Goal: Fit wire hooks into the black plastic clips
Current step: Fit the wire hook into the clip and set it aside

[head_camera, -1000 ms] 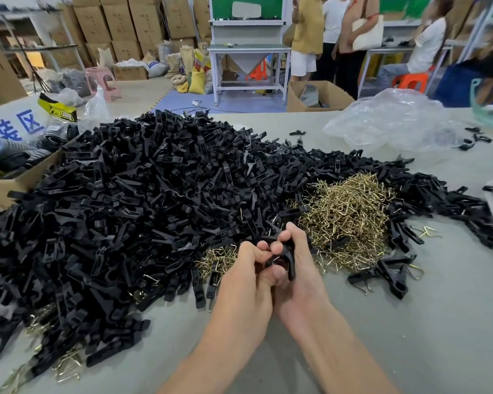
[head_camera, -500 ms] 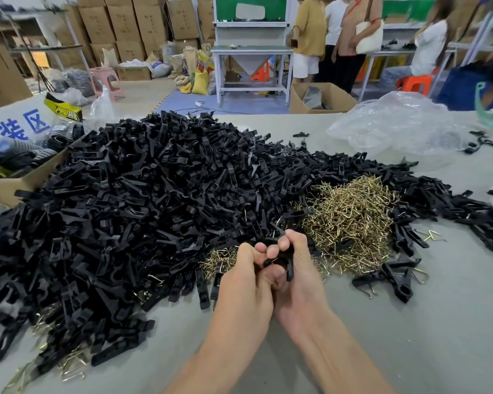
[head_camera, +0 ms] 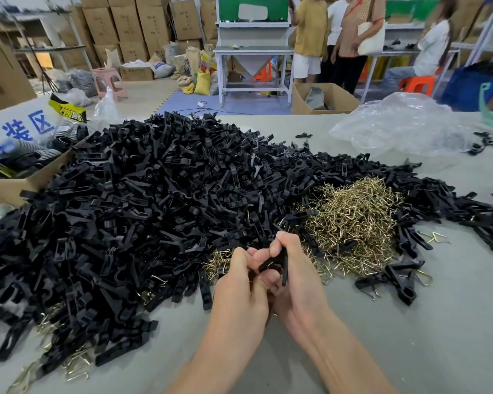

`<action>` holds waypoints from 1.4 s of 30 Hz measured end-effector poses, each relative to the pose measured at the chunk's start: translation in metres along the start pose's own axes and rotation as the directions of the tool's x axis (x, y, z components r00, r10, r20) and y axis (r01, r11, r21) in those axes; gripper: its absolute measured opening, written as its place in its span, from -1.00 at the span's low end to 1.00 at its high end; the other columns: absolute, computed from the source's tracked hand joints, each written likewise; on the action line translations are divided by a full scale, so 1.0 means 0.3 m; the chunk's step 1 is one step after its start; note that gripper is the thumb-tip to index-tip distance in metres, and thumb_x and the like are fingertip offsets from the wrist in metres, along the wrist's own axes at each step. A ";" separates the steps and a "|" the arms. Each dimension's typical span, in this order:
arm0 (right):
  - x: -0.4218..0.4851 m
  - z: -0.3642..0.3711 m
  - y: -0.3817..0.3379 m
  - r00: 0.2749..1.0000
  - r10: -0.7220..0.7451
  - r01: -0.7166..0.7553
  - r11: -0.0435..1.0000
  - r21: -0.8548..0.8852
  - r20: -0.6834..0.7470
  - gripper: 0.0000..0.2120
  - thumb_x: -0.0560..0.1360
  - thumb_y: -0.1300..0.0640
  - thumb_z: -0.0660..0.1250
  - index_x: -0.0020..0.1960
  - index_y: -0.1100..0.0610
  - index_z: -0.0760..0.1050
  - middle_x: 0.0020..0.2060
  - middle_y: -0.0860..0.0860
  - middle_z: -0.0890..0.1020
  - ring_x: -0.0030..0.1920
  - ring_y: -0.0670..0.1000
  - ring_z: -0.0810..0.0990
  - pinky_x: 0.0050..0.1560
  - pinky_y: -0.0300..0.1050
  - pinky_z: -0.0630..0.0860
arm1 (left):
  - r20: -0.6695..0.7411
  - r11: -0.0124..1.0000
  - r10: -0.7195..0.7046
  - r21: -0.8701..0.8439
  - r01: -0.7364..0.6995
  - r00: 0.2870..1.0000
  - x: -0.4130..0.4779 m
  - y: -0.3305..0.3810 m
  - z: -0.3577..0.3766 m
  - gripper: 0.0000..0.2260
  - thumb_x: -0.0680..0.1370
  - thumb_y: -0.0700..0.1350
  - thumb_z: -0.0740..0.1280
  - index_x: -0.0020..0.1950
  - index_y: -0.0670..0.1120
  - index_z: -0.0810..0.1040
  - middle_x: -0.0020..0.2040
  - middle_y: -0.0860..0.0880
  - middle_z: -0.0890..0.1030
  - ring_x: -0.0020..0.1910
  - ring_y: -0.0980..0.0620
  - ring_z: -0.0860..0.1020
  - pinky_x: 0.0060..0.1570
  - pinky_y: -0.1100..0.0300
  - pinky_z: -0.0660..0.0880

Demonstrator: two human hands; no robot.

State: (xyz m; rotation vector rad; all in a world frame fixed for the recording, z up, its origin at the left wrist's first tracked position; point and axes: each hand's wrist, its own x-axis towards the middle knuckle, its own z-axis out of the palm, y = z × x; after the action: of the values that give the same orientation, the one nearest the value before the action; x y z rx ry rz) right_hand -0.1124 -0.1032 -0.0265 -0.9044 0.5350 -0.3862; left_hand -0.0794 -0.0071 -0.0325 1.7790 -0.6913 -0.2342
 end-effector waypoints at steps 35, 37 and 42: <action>-0.043 -0.048 -0.085 0.824 0.283 -0.374 0.923 0.095 0.492 -0.79 0.63 0.06 0.27 0.09 0.17 0.59 -0.13 0.04 0.59 -0.18 0.02 0.59 0.07 -0.08 0.43 | 0.185 0.730 0.469 0.470 -0.497 0.864 0.060 0.022 -0.142 -0.46 0.40 0.17 0.41 0.31 -0.03 0.50 0.12 0.16 0.50 0.03 0.23 0.53 -0.03 0.36 0.48; -0.041 -0.043 -0.073 0.824 0.277 -0.375 0.921 0.107 0.495 -0.82 0.61 0.06 0.29 0.04 0.15 0.60 -0.16 0.02 0.58 -0.24 0.00 0.58 0.06 -0.08 0.43 | 0.189 0.765 0.419 0.453 -0.457 0.888 0.055 0.018 -0.136 -0.48 0.39 0.19 0.40 0.29 0.03 0.47 0.10 0.19 0.49 0.01 0.24 0.53 -0.07 0.35 0.48; -0.040 -0.030 -0.061 0.842 0.287 -0.402 0.899 0.175 0.457 -0.80 0.59 0.09 0.28 -0.08 0.18 0.61 -0.22 0.03 0.61 -0.34 0.00 0.57 -0.06 -0.11 0.52 | 0.204 0.846 0.264 0.420 -0.328 0.943 0.048 0.010 -0.123 -0.48 0.33 0.31 0.31 0.26 0.30 0.32 -0.01 0.34 0.53 -0.04 0.39 0.49 -0.06 0.50 0.40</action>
State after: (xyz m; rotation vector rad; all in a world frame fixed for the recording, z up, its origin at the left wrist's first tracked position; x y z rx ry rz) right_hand -0.1290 -0.1130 -0.0128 -0.5860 0.2289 0.0770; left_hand -0.0510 0.0141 -0.0150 2.0697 -1.1867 0.0204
